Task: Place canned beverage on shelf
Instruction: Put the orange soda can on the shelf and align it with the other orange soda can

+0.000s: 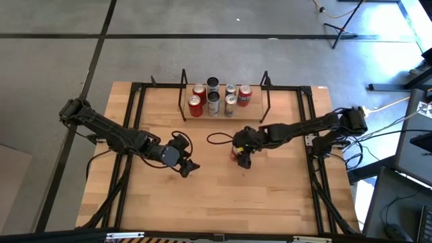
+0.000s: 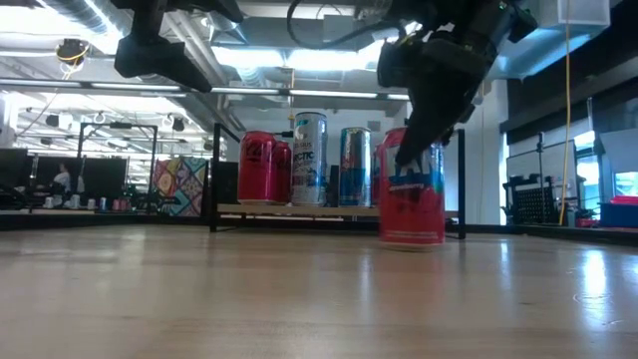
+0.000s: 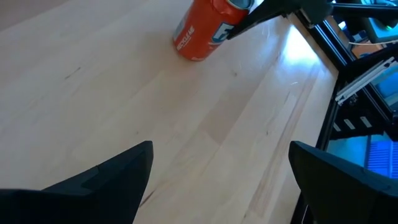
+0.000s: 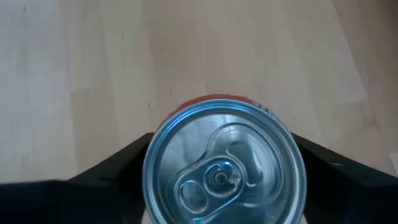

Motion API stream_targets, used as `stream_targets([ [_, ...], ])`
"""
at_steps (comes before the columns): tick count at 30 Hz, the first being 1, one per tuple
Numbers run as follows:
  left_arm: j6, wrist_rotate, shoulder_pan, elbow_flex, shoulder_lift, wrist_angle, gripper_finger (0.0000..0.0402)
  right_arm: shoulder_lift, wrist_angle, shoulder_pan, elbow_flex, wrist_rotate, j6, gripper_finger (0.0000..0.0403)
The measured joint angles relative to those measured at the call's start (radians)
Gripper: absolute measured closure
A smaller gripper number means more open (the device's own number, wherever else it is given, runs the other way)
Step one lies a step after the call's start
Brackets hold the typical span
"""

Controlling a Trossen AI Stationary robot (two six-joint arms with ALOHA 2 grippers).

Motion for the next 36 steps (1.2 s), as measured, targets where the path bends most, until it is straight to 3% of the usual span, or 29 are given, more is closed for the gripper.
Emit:
stream_targets([
  [2,0.001,-0.001,0.000,0.000,0.000,0.000,0.0037,-0.007,-0.012,0.000,0.000,0.000,-0.010,0.0129],
  [10,0.005,-0.001,0.000,0.000,0.000,0.006,0.0037,-0.148,-0.089,-0.019,-0.001,0.015,-0.059,0.0128],
  [18,0.005,-0.001,0.000,0.000,0.000,0.008,0.0037,-0.285,-0.172,-0.219,0.019,0.024,-0.070,0.0128],
  [28,0.005,0.001,0.009,0.000,0.000,0.006,0.0037,-0.201,-0.202,-0.452,0.115,0.021,-0.148,0.0128],
  [36,0.007,-0.014,0.009,0.000,0.000,0.006,0.0037,-0.086,-0.142,-0.514,0.115,-0.001,-0.174,0.0128],
])
